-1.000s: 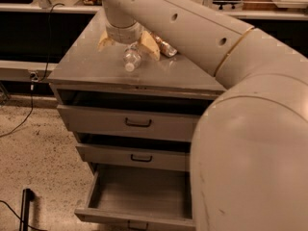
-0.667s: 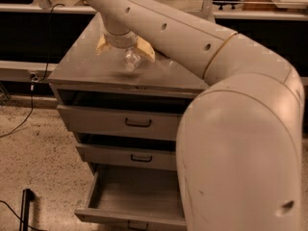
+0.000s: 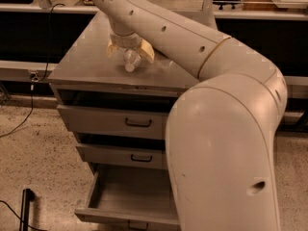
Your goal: Place water bottle into bottom drawer
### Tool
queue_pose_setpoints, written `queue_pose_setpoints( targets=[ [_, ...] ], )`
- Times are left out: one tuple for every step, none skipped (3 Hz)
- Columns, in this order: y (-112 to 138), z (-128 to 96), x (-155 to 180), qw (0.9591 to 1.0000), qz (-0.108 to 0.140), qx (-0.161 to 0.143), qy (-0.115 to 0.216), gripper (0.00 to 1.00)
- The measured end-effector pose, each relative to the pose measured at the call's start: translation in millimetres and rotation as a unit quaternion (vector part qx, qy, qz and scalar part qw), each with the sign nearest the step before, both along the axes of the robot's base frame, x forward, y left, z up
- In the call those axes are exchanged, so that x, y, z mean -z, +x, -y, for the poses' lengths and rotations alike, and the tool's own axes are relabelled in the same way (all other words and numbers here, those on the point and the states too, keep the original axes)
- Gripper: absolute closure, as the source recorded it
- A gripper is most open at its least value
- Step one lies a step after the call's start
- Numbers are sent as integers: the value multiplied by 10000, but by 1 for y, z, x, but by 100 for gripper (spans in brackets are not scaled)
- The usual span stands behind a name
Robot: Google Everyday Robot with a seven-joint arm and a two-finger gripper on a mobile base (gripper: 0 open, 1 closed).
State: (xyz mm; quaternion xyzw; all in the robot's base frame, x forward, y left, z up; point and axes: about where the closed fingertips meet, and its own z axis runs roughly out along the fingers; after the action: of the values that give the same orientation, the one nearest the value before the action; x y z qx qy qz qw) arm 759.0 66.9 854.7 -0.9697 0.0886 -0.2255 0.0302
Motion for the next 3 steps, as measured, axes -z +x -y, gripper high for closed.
queue_pose_setpoints(
  targets=[
    [4,4,6,10000,-56,-6,-21,41],
    [5,8,13,9999,-141,-22,-23,64],
    [-5,4,11,9995,-209,-79,225,87]
  ],
)
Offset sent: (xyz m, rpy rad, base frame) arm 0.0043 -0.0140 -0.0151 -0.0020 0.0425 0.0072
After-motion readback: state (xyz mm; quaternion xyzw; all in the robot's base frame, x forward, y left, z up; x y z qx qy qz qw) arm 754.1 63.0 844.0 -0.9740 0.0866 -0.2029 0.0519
